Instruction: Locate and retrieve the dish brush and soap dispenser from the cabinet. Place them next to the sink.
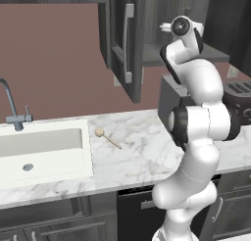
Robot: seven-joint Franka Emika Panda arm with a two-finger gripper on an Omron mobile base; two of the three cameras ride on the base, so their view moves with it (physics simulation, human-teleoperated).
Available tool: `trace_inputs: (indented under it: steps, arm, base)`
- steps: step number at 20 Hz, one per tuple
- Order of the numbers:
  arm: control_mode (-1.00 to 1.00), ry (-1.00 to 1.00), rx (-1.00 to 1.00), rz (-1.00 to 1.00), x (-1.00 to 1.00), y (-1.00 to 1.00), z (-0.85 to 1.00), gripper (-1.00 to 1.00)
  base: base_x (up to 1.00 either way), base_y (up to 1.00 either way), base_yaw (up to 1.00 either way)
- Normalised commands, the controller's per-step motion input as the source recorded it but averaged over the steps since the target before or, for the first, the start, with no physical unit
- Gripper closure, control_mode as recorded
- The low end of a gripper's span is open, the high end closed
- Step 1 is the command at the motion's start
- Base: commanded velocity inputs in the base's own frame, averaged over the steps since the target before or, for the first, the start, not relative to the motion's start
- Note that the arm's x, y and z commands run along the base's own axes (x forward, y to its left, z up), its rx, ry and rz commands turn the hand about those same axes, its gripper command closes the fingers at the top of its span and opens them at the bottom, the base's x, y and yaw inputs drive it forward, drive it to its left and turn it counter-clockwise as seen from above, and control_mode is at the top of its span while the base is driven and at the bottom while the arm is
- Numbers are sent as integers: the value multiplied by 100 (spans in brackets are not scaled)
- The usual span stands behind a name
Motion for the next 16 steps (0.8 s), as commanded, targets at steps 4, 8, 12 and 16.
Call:
trace_inputs:
  steps: [4,8,12,16]
  arm:
    - [-100,0,0,-1,-13,1,8,100]
    - [-100,0,-1,0,-18,1,17,100]
    - [-100,0,0,-1,-25,0,17,100]
    - [-100,0,0,-1,-24,3,18,100]
  base:
    - [0,0,0]
    - [0,0,0]
    - [0,0,0]
    - [0,0,0]
